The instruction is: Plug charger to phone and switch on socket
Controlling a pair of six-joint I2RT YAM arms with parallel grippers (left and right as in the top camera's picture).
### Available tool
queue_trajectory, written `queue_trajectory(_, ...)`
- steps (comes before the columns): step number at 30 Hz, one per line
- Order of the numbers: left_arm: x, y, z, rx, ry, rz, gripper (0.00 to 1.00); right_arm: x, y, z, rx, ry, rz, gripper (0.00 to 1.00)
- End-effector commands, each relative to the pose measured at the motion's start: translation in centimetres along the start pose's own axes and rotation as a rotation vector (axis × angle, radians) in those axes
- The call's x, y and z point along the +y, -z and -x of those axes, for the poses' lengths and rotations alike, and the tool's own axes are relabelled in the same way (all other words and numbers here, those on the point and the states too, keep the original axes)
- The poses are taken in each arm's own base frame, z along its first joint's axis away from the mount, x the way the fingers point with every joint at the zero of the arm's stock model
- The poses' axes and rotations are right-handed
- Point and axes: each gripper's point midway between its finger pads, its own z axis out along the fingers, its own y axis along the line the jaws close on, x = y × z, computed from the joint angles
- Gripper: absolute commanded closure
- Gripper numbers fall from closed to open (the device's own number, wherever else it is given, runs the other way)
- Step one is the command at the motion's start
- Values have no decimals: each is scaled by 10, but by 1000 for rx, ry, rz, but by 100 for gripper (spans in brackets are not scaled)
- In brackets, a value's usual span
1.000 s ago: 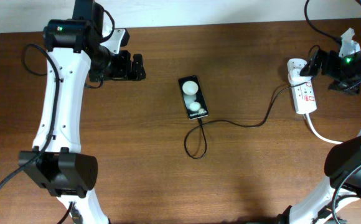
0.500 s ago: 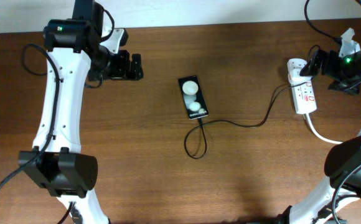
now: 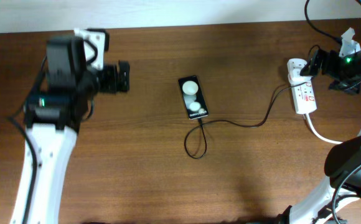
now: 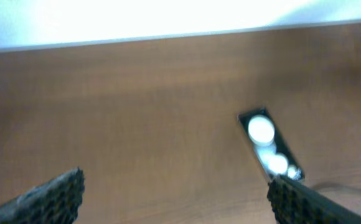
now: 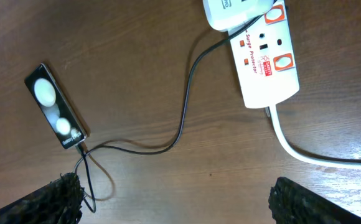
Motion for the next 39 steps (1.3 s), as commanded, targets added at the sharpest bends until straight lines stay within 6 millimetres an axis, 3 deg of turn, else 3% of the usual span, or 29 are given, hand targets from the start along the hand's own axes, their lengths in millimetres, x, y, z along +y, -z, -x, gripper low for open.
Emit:
queue_trajectory(1,6,19,-33,-117,-19,43,1,5,12,0,-32,12,-9,1)
queue_trajectory(3,5,28,-52,-237,-28,45,1,5,12,0,-32,12,-9,1)
queue_trajectory(7,8,54,-70,-549,-41,79,1,5,12,0,-32,12,-9,1)
queue_trajectory(10,6,71,-84,-691,-49,80,1,5,12,0,-32,12,-9,1)
queue_trajectory(18,13,79,-130,-974,-43,118,1,5,12,0,-32,12,-9,1)
queue_trajectory(25,21,58,-155,-845,-23,156,1,5,12,0,-32,12,-9,1)
queue_trajectory(32,30,53,-179,-766,-9,191,1,5,12,0,-32,12,-9,2)
queue_trajectory(36,40,34,-202,-641,8,222,1,5,12,0,-32,12,-9,1)
queue_trajectory(39,43,32,-206,-625,9,208,1,5,12,0,-32,12,-9,1)
